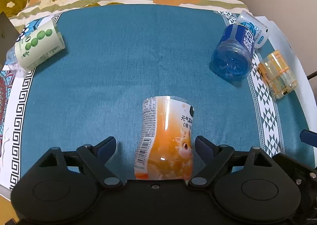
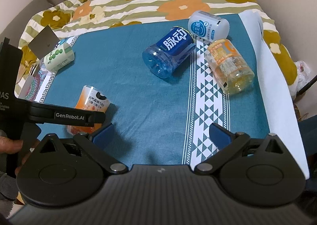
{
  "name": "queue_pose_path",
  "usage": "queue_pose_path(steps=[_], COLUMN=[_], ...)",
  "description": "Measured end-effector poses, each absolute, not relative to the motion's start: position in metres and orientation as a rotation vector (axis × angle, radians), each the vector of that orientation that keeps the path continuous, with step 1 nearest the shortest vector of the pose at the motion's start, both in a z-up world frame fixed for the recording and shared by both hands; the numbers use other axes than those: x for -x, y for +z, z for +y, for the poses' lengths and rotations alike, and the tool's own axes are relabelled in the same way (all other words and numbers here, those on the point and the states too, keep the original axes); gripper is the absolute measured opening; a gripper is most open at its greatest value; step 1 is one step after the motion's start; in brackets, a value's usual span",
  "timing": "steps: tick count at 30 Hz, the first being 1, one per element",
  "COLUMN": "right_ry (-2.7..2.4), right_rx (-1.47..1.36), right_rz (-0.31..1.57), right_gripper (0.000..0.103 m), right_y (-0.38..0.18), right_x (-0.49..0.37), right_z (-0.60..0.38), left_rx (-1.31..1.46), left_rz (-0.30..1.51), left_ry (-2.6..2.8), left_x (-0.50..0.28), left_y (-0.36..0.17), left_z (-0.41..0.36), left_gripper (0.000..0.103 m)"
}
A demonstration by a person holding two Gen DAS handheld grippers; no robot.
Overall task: Flip cup upright
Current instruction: 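Lift the orange cup with the left tool and carry it toward the right tool, then close the right tool on the cup while the left tool releases it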
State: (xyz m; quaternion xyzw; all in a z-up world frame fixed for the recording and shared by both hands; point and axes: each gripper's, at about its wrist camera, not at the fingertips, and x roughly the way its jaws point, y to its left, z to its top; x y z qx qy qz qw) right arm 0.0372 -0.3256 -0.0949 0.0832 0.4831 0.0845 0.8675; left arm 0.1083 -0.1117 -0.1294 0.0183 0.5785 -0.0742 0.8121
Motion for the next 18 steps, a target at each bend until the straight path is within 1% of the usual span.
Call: queue_pose_path(steps=[7,11,18], right_ry=[0.17,0.16,0.2], right_rx=[-0.185,-0.19,-0.24], right_rz=[1.007,0.996,1.013], right_gripper=[0.103,0.103,0.103], right_y=[-0.089,-0.075,-0.048], right_x=[-0.036,-0.036,-0.05], right_z=[-0.326,-0.325,-0.316], left_rx=[-0.059,-0.063,-0.086], left_rz=[1.209,1.17,1.076], left_ry=[-0.178,-0.184,-0.176], left_x=[-0.1,-0.086,-0.061], left_y=[-0.114,-0.093,-0.059], left_z=[-0.113,-0.105,-0.074], left_gripper=[0.092,0.098,0.098])
